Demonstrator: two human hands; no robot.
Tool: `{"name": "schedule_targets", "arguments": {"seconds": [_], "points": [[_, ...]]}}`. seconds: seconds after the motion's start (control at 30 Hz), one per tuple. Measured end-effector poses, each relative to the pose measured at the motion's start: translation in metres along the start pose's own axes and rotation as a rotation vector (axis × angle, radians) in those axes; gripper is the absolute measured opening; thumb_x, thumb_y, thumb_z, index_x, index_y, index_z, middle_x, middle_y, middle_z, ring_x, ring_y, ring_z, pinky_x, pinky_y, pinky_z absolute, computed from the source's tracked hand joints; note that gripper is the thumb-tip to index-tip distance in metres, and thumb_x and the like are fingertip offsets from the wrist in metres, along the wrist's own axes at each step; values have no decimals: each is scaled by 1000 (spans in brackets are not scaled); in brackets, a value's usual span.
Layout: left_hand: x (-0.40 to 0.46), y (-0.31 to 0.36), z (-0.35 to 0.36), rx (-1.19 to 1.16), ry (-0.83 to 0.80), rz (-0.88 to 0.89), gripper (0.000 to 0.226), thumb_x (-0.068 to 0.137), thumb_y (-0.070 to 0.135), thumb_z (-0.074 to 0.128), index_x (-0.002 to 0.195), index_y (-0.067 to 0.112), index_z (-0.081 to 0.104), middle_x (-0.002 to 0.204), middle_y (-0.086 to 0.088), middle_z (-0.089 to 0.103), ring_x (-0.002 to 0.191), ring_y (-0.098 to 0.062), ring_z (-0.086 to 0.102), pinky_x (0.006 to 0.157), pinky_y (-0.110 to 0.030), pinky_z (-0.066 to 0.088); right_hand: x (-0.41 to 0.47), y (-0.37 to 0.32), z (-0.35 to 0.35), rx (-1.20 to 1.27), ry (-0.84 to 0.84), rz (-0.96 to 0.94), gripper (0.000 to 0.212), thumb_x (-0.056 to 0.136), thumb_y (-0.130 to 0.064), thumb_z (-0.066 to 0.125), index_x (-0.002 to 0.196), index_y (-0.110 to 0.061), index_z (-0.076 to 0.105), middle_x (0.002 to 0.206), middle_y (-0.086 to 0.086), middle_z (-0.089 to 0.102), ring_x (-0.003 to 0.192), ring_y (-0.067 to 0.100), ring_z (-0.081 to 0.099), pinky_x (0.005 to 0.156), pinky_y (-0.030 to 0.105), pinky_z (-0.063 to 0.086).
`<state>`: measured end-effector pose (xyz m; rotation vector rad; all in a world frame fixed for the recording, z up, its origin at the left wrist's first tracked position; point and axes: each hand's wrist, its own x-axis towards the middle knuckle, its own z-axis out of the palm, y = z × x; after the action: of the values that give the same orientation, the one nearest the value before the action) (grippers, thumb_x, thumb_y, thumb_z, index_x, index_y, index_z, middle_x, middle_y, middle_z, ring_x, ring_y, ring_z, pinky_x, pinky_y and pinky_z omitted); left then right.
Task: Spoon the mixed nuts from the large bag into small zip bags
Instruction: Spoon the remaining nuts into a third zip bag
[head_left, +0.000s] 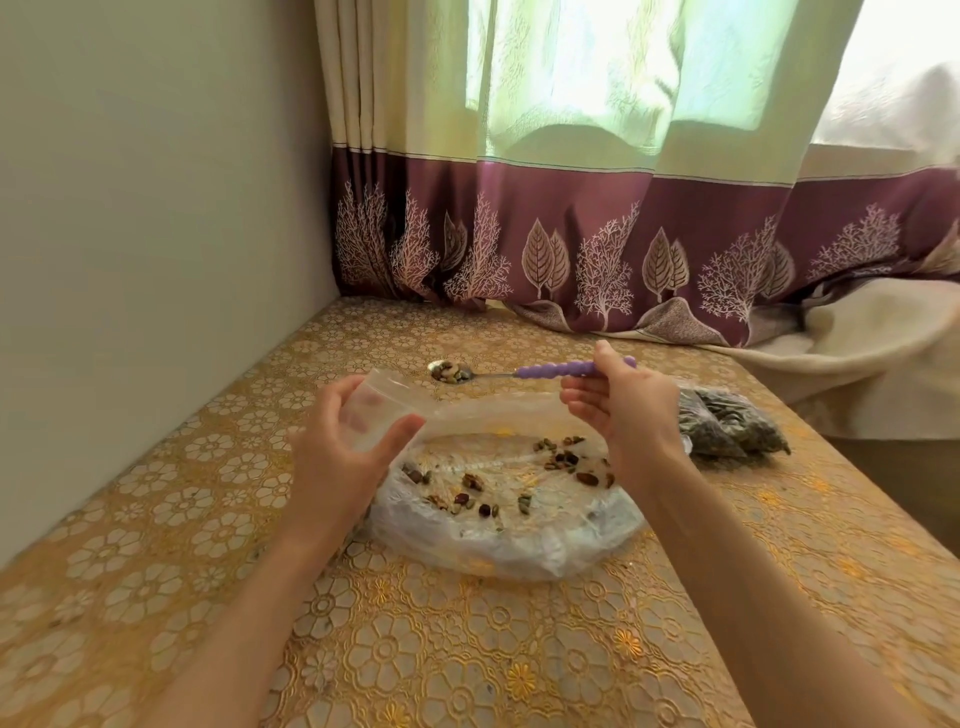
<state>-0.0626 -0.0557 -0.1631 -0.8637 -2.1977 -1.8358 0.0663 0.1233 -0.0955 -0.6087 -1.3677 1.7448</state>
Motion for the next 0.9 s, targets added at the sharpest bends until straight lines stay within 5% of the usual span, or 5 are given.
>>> {"name": "schedule_targets", "arguments": {"seconds": [0.2, 0.33, 0.5, 0.73, 0.9], "points": [[-3, 5, 1, -2, 14, 0, 76, 54, 76, 62, 114, 33, 44, 103, 18, 52, 97, -23, 60, 81, -51, 53, -21, -15, 15, -37, -198, -117, 33, 97, -18, 51, 72, 0, 64, 56, 4, 68, 48, 10, 60, 44, 16, 48], [-4, 10, 0, -28, 15, 1, 92, 53, 77, 62, 120, 16, 49, 101, 3, 61, 85, -28, 63, 79, -52, 54, -30, -14, 20, -129, -319, -233, 28, 98, -15, 49, 79, 1, 61, 64, 4, 71, 55, 13, 60, 50, 19, 51], [-5, 12, -1, 1, 36, 38, 89, 56, 77, 60, 120, 16, 50, 97, 9, 61, 80, -10, 61, 76, -28, 54, -30, -13, 18, -154, -400, -277, 20, 97, -11, 47, 83, -2, 58, 76, 9, 74, 58, 15, 61, 53, 22, 52], [-6, 10, -2, -21, 8, -4, 101, 50, 84, 59, 125, 18, 47, 117, -2, 60, 102, -26, 60, 87, -53, 50, -14, -7, -7, 10, -33, -124, 28, 98, -23, 49, 77, -5, 59, 56, 2, 62, 45, 10, 52, 41, 18, 42], [-6, 13, -2, 13, 7, 15, 103, 51, 84, 57, 127, 16, 46, 118, -3, 59, 103, -27, 59, 87, -54, 50, -9, 10, -33, -129, 107, -129, 34, 99, -29, 46, 72, -10, 54, 53, -1, 54, 39, 5, 45, 38, 18, 35]]}}
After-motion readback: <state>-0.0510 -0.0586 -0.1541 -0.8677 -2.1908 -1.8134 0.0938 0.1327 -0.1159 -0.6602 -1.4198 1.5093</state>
